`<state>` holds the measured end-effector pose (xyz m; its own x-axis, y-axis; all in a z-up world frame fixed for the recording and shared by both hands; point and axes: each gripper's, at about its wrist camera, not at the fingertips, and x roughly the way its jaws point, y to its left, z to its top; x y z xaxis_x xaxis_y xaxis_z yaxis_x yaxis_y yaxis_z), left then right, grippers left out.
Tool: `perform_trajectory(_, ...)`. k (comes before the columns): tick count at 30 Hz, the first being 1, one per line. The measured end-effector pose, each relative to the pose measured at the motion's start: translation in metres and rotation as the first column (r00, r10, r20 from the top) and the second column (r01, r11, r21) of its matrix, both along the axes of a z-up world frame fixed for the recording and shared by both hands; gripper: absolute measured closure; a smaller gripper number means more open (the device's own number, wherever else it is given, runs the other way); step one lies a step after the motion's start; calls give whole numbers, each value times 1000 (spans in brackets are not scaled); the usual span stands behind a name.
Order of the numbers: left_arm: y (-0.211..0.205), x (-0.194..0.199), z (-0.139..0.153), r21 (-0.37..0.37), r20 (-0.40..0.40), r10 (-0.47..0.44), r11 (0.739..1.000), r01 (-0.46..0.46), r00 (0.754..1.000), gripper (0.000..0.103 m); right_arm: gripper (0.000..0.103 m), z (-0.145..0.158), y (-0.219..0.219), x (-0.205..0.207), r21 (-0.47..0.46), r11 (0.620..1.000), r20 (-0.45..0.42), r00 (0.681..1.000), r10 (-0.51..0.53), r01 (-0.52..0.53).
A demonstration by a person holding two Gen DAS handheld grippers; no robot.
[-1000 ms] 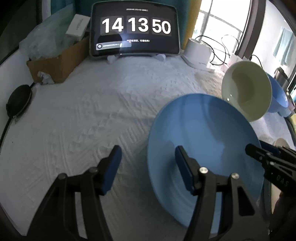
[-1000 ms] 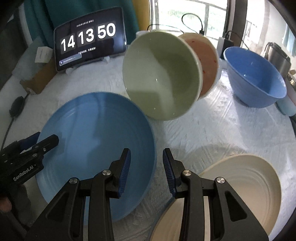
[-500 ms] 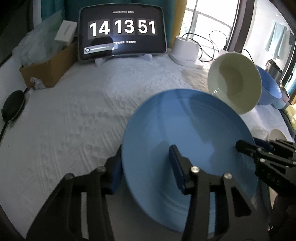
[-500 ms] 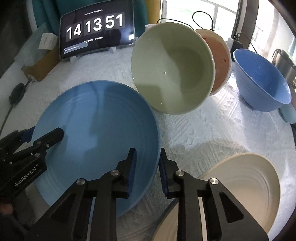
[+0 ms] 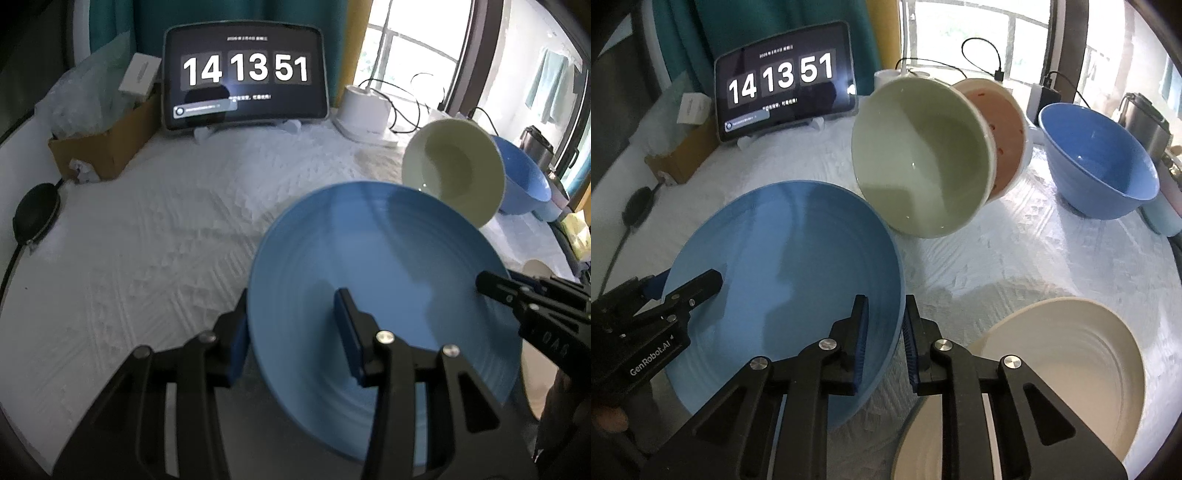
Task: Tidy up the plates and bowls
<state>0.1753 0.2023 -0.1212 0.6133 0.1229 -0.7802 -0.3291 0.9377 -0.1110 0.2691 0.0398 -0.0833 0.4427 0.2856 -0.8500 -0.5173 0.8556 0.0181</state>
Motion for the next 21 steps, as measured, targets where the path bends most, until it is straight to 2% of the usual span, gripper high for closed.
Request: perform_trajectory(21,-46,-17,26,12,38,-55,998,55,998,59,83,32,-43,-23,59,997,64,996,-62,58)
